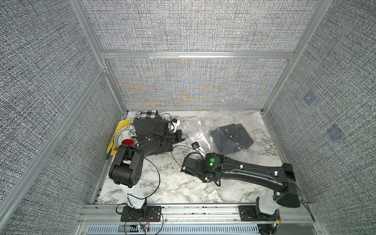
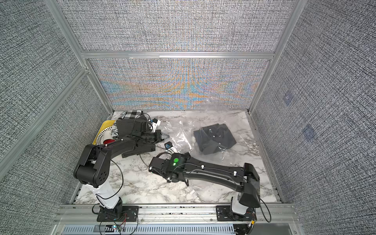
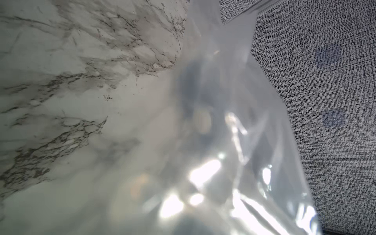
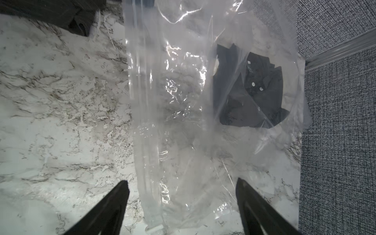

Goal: Place the folded shirt into the vacuum bag
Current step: Adjust the vacuum bag at the center of the board.

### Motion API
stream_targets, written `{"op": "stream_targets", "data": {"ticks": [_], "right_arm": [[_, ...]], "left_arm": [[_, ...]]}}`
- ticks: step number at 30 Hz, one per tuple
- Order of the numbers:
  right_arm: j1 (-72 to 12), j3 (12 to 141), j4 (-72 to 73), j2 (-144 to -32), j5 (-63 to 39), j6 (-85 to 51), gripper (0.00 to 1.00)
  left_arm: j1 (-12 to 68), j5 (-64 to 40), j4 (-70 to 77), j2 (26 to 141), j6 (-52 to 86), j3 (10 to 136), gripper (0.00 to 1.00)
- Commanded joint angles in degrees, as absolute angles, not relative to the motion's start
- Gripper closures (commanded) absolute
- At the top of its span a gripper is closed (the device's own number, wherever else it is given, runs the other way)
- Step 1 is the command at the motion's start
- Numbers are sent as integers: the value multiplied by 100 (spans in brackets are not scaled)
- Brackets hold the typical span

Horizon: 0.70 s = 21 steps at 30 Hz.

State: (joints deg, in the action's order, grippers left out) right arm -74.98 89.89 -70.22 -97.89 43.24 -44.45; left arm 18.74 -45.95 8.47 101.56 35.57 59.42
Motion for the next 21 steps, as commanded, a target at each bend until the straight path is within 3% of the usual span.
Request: {"op": "stream_targets", "data": {"ticks": [1, 9, 15, 21], "right_arm": [[-7682, 9048, -7099, -10323, 4662, -4693, 10], [-7990, 9111, -7542, -11587, 5089, -5686, 1], [-8052, 8076, -7550, -11392, 5115, -6841, 3], [-7994, 7692, -7544, -11071, 5163, -7067, 7]], "left_arm": [[1872, -4478, 541, 10075, 3366, 5985, 100], [1868, -4352, 264, 10132, 3262, 6071, 100], [1872, -4329, 167, 10255, 3241, 6155, 100], [1872, -4324, 167, 10367, 3244, 6179, 100]]}}
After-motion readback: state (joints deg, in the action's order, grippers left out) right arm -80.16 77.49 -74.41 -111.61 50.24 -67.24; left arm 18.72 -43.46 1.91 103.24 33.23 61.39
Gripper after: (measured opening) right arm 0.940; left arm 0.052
